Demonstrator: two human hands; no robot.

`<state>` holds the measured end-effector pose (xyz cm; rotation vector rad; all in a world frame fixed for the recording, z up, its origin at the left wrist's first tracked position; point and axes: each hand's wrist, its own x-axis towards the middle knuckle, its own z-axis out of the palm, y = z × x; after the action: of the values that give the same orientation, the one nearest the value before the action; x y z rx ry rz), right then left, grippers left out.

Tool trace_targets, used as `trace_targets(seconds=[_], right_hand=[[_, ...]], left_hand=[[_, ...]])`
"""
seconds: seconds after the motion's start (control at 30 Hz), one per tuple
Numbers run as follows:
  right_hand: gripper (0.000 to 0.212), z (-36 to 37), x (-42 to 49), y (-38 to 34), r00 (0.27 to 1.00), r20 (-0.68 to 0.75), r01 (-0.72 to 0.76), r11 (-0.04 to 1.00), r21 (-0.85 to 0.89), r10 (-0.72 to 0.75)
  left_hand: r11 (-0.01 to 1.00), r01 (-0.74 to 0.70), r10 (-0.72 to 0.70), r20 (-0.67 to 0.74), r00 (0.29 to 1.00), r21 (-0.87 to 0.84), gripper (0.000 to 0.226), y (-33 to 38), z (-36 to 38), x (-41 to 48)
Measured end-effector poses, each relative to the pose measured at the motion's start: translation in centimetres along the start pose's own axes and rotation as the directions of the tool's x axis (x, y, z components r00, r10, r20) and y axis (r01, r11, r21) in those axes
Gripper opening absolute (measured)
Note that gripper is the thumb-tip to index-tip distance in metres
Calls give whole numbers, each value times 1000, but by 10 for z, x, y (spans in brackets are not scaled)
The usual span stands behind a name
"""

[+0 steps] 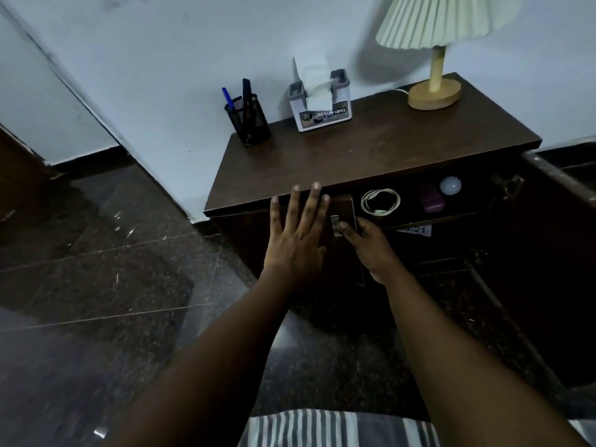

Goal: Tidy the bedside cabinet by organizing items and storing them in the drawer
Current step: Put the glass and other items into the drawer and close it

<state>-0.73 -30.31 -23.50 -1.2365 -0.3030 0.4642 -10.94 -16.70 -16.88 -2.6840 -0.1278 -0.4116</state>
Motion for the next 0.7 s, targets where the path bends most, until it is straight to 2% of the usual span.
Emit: trace_targets(seconds=[0.23, 0.4, 0.53, 0.7], right_hand=[[22, -8, 21, 1, 998, 50, -37, 999, -5, 37], [25, -11, 27, 0, 1000, -3, 10, 984, -177, -11], [26, -13, 27, -9, 994, -73, 42, 925, -378, -75], [16, -24, 5, -32, 969, -199, 39, 888, -458, -145]], left_hand=[[996, 85, -83, 61, 995, -37, 107, 5, 13, 12], [989, 147, -145, 73, 987, -32, 102, 17, 13, 14], [988, 155, -154, 116, 981, 1, 92, 20, 8, 16], [985, 158, -149, 119, 982, -70, 102, 36, -10, 14]])
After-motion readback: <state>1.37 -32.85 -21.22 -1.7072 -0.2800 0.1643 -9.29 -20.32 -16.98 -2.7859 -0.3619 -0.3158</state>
